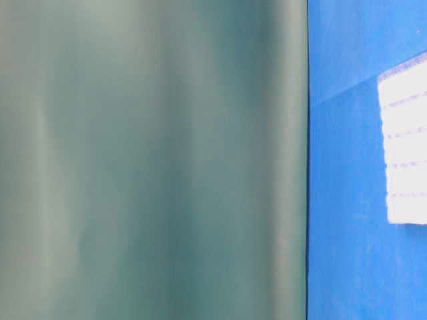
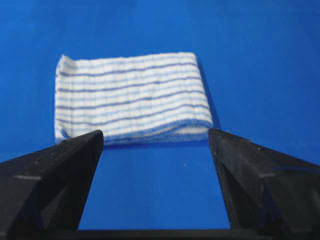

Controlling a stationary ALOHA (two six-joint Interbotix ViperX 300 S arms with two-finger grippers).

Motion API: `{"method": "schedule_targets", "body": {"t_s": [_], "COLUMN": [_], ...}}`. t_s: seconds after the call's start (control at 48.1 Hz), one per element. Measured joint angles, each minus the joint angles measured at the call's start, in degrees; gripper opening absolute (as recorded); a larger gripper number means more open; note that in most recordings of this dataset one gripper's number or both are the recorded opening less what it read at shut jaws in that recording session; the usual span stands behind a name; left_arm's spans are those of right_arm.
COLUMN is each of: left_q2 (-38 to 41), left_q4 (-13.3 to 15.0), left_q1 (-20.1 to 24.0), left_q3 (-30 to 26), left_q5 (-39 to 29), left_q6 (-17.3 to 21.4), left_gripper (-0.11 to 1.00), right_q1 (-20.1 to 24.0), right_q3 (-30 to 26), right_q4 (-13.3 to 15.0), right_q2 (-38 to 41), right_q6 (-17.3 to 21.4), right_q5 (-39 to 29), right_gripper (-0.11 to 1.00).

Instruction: Fold the blue towel.

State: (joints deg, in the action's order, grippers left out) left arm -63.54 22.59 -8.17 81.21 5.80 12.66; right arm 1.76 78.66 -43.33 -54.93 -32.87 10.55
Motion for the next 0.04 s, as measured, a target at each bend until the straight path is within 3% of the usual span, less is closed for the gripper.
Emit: {"method": "schedule_targets", "body": {"t_s": [0.042], "left_q2": [0.0], "left_q4": [0.0], "left_q1": [0.0], "left_q3": [0.4], "left_q5": [0.1], "left_q6": [0.1], "left_gripper": [0.59], "right_q1": [0.0], "right_q3": [0.2], "right_q4": [-0.1], "right_q2": [0.4], "right_q6": [0.0], "right_q5": [0.4], "right_gripper": [0.88]}}
